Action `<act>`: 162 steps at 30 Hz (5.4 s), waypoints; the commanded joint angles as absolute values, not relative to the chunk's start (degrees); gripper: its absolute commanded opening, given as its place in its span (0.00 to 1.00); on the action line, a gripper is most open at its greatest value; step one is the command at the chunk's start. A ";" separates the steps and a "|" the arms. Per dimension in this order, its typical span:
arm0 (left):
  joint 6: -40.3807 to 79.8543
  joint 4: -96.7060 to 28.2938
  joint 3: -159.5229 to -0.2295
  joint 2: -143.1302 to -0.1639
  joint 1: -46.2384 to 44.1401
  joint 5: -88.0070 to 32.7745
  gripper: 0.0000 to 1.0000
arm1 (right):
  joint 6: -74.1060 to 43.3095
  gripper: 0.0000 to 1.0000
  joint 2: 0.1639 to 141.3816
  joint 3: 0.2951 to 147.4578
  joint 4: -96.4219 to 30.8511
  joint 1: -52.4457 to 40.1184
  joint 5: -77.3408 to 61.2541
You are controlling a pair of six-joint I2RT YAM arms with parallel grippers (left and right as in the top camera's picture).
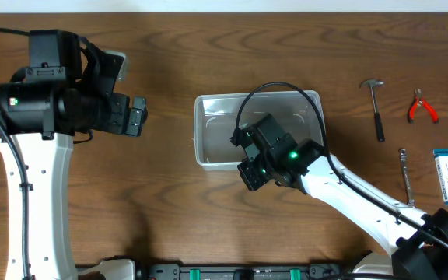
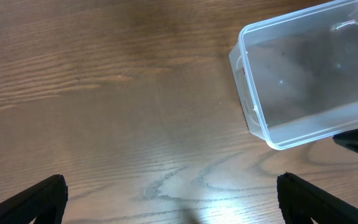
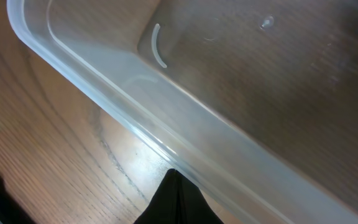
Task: Pack container
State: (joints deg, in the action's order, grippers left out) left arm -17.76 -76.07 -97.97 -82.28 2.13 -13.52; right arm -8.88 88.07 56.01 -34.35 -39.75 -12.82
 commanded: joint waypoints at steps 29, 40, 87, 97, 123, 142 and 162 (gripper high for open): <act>-16.84 -76.25 -98.32 -81.97 1.91 -12.34 0.98 | -8.08 0.02 88.14 56.69 -33.63 -40.03 -6.13; -16.84 -76.27 -98.32 -81.97 1.91 -12.34 0.98 | -8.08 0.01 88.14 58.48 -36.32 -40.03 -6.02; -16.86 -74.19 -98.32 -81.97 1.89 -7.86 0.98 | 5.02 0.99 85.06 100.79 -72.60 7.86 5.56; -16.84 -74.15 -98.32 -81.97 1.91 -7.86 0.98 | 12.56 0.99 95.29 100.86 -60.64 9.74 7.05; -16.84 -75.02 -98.32 -81.97 1.91 -7.88 0.98 | 15.64 0.99 127.00 124.95 -75.48 13.47 1.02; -16.84 -75.85 -98.32 -81.97 1.91 -7.88 0.98 | 14.17 0.99 136.81 124.90 -73.63 13.47 0.82; -16.84 -76.05 -98.32 -81.97 1.91 -7.88 0.98 | 19.25 0.99 139.52 124.90 -72.44 14.15 -0.69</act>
State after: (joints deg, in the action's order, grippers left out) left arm -17.76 -75.70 -97.97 -82.28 2.13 -8.56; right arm 17.15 138.93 123.79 -72.53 13.43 -0.08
